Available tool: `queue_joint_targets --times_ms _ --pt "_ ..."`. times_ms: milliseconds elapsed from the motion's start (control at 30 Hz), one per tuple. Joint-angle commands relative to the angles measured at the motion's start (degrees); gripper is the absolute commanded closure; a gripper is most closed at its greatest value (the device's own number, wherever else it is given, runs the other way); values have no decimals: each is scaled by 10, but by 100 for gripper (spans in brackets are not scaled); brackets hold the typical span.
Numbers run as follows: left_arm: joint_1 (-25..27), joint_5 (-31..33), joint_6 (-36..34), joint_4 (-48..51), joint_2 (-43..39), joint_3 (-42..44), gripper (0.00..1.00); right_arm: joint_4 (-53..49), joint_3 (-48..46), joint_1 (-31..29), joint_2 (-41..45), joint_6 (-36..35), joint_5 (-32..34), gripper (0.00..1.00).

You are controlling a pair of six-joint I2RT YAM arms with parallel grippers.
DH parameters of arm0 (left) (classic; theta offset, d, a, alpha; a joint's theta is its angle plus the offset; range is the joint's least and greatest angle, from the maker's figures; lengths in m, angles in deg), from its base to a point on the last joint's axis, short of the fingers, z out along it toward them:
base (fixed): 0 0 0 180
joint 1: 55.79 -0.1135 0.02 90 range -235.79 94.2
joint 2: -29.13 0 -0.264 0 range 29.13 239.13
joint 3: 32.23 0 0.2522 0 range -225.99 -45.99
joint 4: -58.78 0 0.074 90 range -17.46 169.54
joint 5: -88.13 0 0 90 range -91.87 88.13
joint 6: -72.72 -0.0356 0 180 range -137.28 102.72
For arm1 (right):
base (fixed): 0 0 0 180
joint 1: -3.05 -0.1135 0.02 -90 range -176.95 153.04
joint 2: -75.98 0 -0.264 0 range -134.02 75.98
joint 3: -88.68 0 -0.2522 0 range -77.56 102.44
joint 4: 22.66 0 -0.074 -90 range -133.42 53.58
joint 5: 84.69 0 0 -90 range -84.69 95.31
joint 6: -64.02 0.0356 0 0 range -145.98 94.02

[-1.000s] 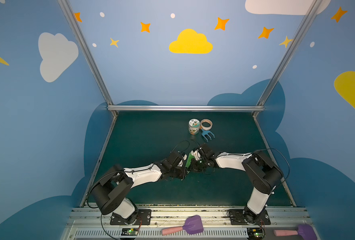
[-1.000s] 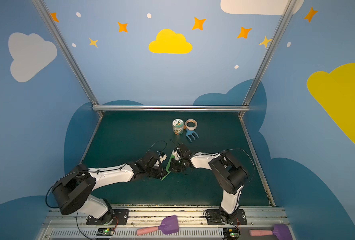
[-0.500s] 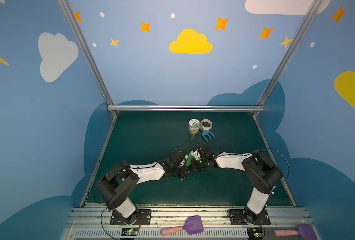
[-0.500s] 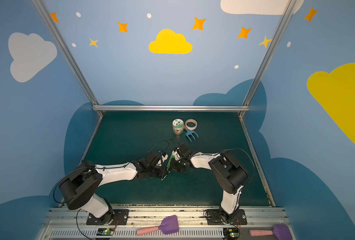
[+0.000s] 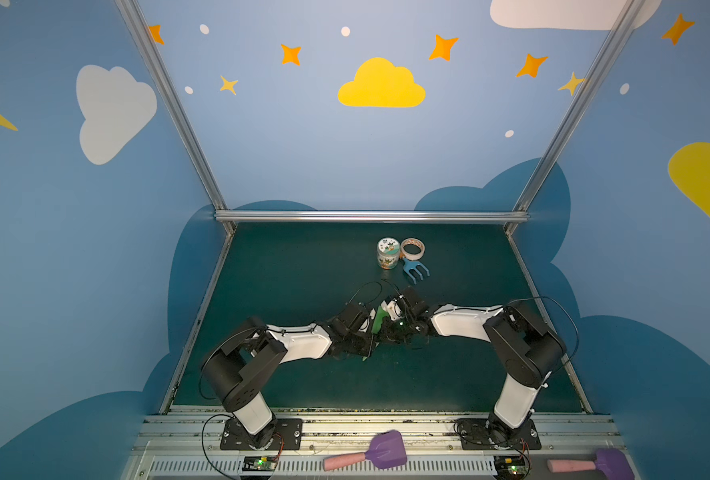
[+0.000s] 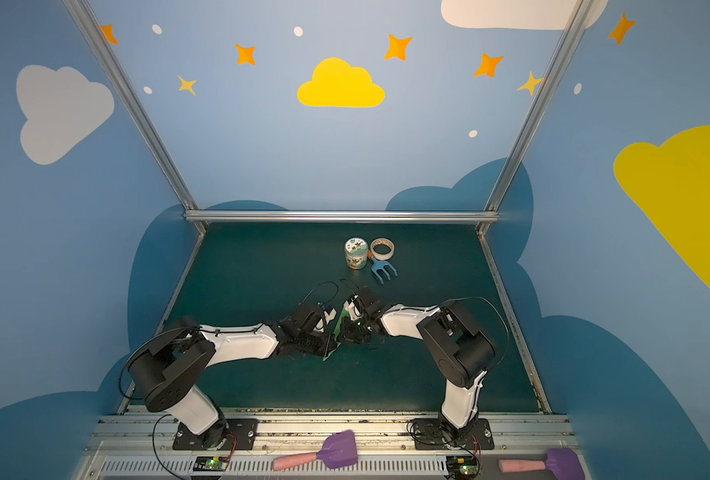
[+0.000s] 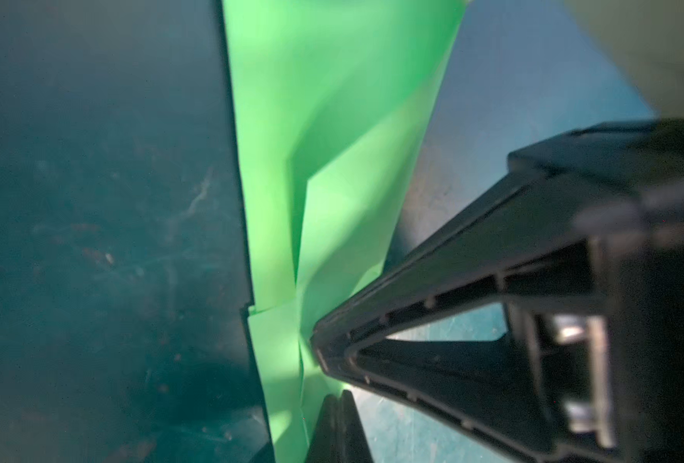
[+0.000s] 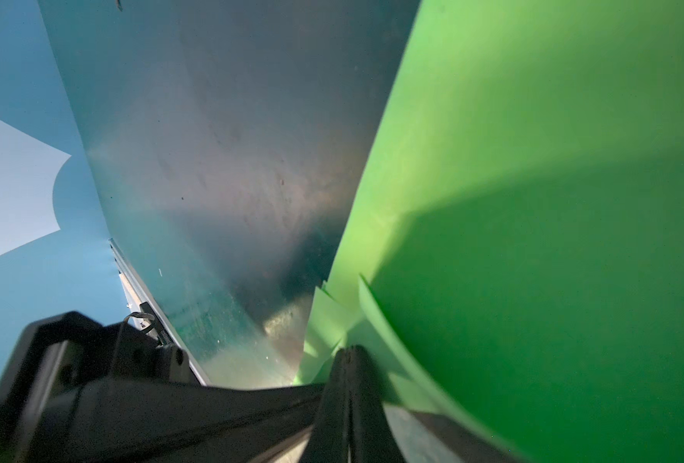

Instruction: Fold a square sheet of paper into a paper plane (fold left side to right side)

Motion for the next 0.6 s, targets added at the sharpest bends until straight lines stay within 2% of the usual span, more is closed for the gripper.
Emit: queue_joint_targets --times_ms 0,400,567 --pt "-2 13 0 3 -3 23 96 -24 -15 -3 -26 -9 22 100" --pt "9 34 29 2 -55 83 97 -25 -16 -3 -27 -7 26 100" --pt "34 45 62 -7 -83 119 97 -25 -18 -3 -25 -6 27 100"
